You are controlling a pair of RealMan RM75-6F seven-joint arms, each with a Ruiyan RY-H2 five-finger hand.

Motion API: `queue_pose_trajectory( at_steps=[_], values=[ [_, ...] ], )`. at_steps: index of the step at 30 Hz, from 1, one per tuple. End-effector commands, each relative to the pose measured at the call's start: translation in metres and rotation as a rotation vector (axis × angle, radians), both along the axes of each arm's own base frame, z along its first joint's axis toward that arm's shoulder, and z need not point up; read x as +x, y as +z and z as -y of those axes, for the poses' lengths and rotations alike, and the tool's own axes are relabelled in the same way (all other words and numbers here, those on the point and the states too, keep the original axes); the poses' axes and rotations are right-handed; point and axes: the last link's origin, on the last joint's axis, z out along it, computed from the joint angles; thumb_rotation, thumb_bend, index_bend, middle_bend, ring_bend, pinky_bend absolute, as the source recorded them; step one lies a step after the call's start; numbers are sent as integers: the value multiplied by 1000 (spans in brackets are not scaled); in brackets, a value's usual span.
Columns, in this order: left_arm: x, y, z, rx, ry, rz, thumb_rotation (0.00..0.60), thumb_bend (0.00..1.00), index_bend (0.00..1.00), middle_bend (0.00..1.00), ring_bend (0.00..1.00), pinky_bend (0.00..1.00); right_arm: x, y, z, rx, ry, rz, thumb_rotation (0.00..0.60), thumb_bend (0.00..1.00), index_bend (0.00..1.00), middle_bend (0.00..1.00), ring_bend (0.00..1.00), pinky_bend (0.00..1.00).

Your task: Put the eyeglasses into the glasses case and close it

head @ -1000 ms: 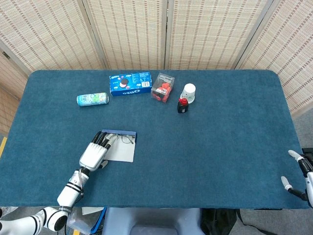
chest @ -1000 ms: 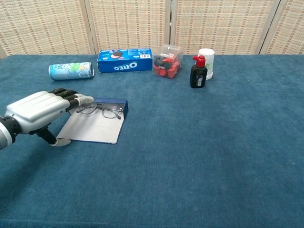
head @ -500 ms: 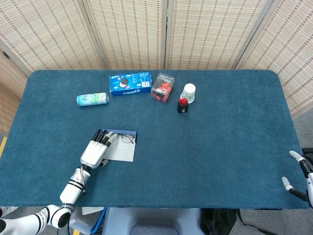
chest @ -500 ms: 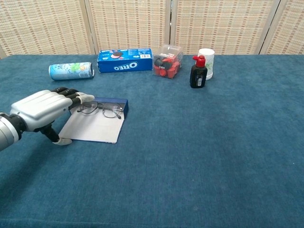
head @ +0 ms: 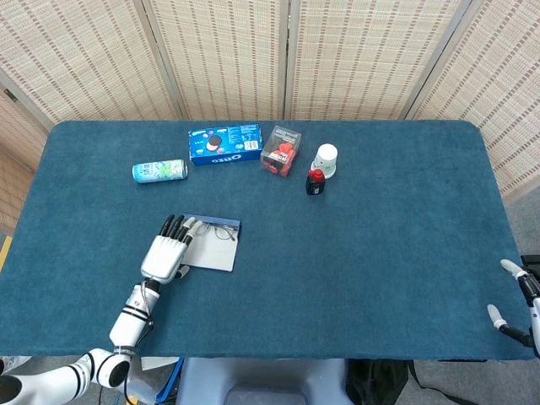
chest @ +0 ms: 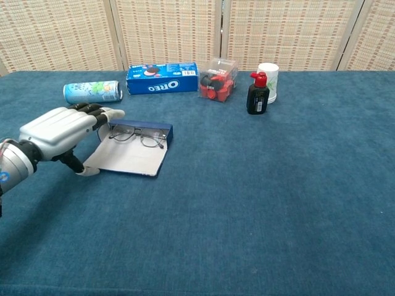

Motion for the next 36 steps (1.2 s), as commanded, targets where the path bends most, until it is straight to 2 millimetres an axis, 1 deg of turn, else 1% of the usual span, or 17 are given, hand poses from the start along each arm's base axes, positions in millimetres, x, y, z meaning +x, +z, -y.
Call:
queue_pose_trajectory(
  at_steps=[1, 11, 19, 29, 36],
  values=[
    [3, 1, -4, 14, 1, 13, 600, 174, 0, 0, 0, 0, 0, 0, 0, -1, -1, 0, 600, 296, 164, 243, 164, 70],
    [12, 1, -16, 51, 11, 81, 600, 174, 0, 0, 0, 0, -2, 1, 0, -5, -5, 2, 600, 296, 164, 244, 164, 70],
    [20, -3, -31, 81, 30, 112, 600, 174, 6, 0, 0, 0, -2, 1, 0, -6, -8, 2, 600, 296, 164, 243, 164, 70],
    [28, -12, -49, 94, 76, 132, 600, 174, 126, 0, 0, 0, -3, 1, 1, -6, -12, 1, 600, 296, 164, 244, 164, 70],
    [35, -16, -59, 114, 82, 175, 600, 193, 238, 0, 0, 0, -3, 1, 1, -7, -16, -1, 600, 296, 164, 243, 165, 70]
  ],
)
